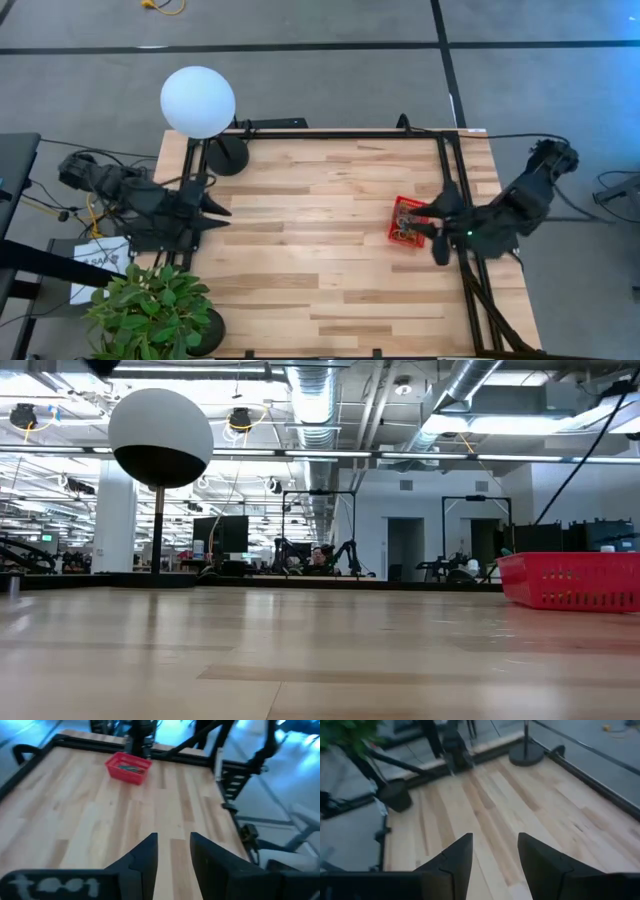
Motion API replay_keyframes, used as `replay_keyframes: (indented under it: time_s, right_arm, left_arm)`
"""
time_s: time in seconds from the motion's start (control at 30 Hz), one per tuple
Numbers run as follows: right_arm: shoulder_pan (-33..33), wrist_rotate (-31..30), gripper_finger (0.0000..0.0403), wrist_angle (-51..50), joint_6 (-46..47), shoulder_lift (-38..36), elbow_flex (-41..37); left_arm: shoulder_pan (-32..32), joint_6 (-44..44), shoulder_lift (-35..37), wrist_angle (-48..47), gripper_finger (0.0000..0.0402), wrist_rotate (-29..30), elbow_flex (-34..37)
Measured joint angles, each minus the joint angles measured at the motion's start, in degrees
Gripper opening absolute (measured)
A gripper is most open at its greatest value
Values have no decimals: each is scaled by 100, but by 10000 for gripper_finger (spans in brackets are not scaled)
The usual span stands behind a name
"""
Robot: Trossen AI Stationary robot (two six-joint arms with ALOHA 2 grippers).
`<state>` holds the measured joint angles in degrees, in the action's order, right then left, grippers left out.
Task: Pick and place rubber bands into bin
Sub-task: Return to home position
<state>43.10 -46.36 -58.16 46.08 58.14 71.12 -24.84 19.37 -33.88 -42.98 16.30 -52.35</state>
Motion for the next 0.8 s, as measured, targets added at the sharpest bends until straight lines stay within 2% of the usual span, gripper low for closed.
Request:
replay_keyframes:
  time_s: [0.07,0.23,0.3,0.43,0.6,0.73,0.8]
  right_arm:
    - [193,-134,149,331,-65,-349,-415]
    - [575,-465,149,1813,-579,-1148,-1990]
    - [649,-469,150,2447,-609,-1492,-2598]
    - [899,-489,149,3483,-1093,-2142,-3637]
    - [1410,-431,148,5485,-2859,-3114,-4826]
    - [1669,-410,151,6578,-3558,-3738,-5629]
    - [1734,-549,152,6776,-3738,-4068,-5830]
  left_arm:
    - [-19,22,555,386,103,-68,636]
    - [-13,-250,1732,2442,103,-76,2594]
    - [-9,-283,2048,2963,103,-77,3142]
    - [-9,-225,2669,3071,103,76,3405]
    - [-9,-552,3387,3005,103,196,3406]
    - [9,-764,3302,3578,103,350,3631]
    - [7,-775,3102,3994,103,418,3867]
